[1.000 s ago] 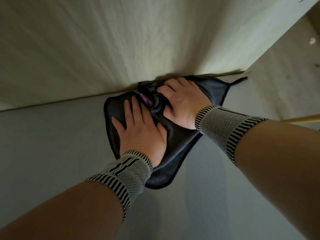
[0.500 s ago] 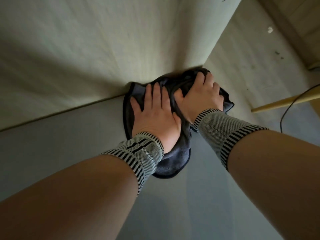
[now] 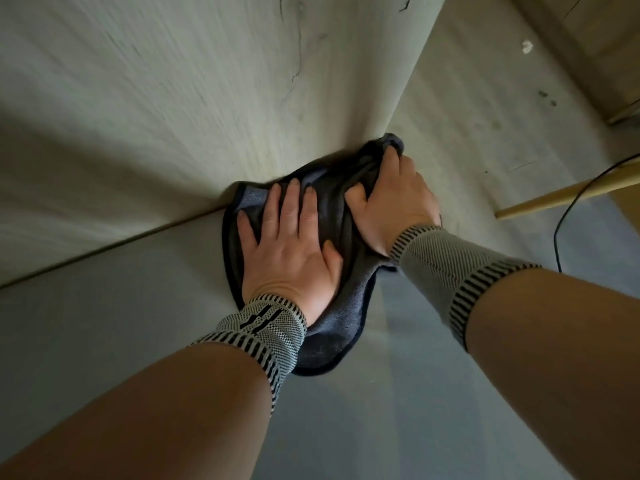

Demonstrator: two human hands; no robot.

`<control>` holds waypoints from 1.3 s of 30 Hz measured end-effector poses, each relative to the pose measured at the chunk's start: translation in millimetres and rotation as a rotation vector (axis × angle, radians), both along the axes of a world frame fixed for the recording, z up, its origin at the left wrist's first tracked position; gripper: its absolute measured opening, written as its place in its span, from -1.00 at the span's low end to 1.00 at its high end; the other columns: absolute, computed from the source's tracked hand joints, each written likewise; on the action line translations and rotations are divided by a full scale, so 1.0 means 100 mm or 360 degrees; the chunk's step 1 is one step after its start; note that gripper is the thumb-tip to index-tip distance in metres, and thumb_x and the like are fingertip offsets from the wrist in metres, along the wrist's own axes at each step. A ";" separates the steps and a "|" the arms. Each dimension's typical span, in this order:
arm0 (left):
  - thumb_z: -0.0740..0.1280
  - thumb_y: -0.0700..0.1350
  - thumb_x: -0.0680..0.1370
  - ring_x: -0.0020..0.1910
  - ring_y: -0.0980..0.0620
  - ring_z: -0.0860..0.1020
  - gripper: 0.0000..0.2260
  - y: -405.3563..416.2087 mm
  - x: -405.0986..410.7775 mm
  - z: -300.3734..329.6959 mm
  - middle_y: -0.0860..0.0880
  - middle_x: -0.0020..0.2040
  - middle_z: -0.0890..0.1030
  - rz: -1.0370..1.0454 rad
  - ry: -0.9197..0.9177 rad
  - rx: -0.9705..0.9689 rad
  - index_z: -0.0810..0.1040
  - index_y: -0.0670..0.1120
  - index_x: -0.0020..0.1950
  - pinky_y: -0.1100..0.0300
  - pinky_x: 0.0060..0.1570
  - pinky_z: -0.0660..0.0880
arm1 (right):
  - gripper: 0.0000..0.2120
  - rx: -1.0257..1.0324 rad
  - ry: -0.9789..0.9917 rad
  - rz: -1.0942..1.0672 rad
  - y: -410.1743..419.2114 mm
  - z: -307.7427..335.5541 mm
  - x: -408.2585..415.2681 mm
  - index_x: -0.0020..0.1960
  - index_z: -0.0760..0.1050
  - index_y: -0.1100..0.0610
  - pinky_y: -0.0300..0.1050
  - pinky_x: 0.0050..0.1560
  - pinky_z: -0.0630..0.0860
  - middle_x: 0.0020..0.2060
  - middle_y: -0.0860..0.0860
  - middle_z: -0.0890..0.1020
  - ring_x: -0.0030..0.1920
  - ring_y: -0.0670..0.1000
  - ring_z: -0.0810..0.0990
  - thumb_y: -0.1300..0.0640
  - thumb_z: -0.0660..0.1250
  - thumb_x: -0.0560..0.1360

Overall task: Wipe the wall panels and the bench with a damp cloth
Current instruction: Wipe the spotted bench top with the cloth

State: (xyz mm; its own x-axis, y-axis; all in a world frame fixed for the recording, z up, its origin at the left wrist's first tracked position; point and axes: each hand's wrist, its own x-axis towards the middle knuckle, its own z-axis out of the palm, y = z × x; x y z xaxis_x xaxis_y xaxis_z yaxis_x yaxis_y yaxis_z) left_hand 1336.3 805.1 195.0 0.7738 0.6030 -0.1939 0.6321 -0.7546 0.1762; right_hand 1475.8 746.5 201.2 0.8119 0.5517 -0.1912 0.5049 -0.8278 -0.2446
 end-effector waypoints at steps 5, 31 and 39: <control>-0.24 0.14 0.43 0.58 -0.02 -0.16 -0.26 0.00 -0.01 -0.03 0.00 0.63 -0.12 -0.0011 -0.0005 0.0031 -0.11 -0.03 0.62 -0.20 0.48 -0.24 | -0.35 0.0104 0.0488 -0.0264 0.10 -0.03 0.36 0.44 0.20 0.11 -0.03 -0.03 0.42 0.15 0.14 0.55 0.01 0.19 0.52 -0.25 0.14 0.49; -0.02 0.14 0.63 0.59 -0.06 -0.19 -0.35 -0.28 -0.16 0.10 -0.06 0.62 -0.23 -0.0170 0.0165 0.0044 -0.19 -0.07 0.62 -0.20 0.51 -0.15 | -0.30 -0.0157 0.0175 -0.0436 -0.62 0.01 -0.44 0.54 0.00 0.06 0.15 0.23 0.37 0.40 0.22 0.33 0.28 0.30 0.42 -0.29 0.00 0.54; -0.05 0.16 0.63 0.59 -0.08 -0.23 -0.36 -0.76 -0.56 0.14 -0.07 0.62 -0.25 -0.0233 0.0182 -0.0028 -0.22 -0.06 0.61 -0.19 0.51 -0.21 | -0.32 -0.0225 0.0115 -0.0406 -1.28 0.06 -0.80 0.56 -0.05 -0.05 0.14 0.18 0.39 0.32 0.20 0.40 0.22 0.27 0.47 -0.33 -0.04 0.54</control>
